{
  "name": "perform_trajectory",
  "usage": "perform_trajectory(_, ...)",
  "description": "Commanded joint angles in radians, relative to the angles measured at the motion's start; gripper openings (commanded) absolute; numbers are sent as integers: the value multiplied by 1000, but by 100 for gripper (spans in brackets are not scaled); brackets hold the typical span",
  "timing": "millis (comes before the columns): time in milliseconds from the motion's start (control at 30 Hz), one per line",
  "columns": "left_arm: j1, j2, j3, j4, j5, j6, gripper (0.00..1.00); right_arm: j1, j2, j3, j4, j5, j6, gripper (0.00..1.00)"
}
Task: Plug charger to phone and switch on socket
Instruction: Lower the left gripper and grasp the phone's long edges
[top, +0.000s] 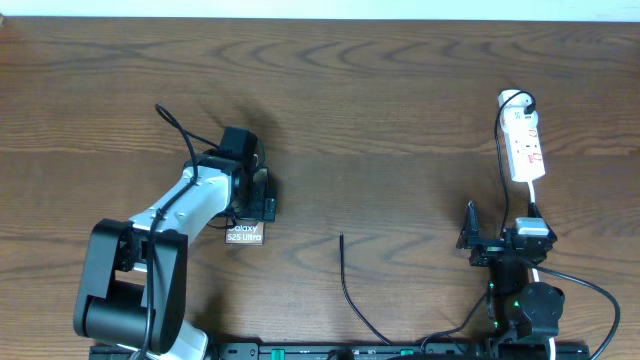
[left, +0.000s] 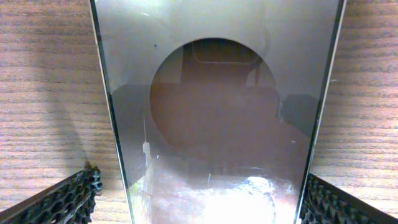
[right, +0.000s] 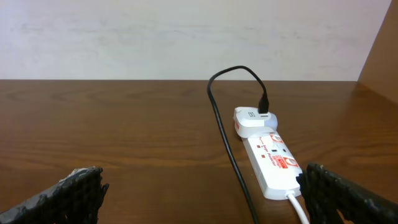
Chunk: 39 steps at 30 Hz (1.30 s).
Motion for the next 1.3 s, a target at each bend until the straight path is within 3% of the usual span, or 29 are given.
perform_trajectory(0, -2, 8, -31, -4, 10, 16, 94, -4, -5, -1, -3, 11, 14, 99)
perform_trajectory(733, -2, 8, -31, -4, 10, 16, 80, -4, -5, -1, -3, 11, 14, 99)
perform_trajectory(1267, -2, 8, -31, -4, 10, 16, 77, -4, -5, -1, -3, 11, 14, 99)
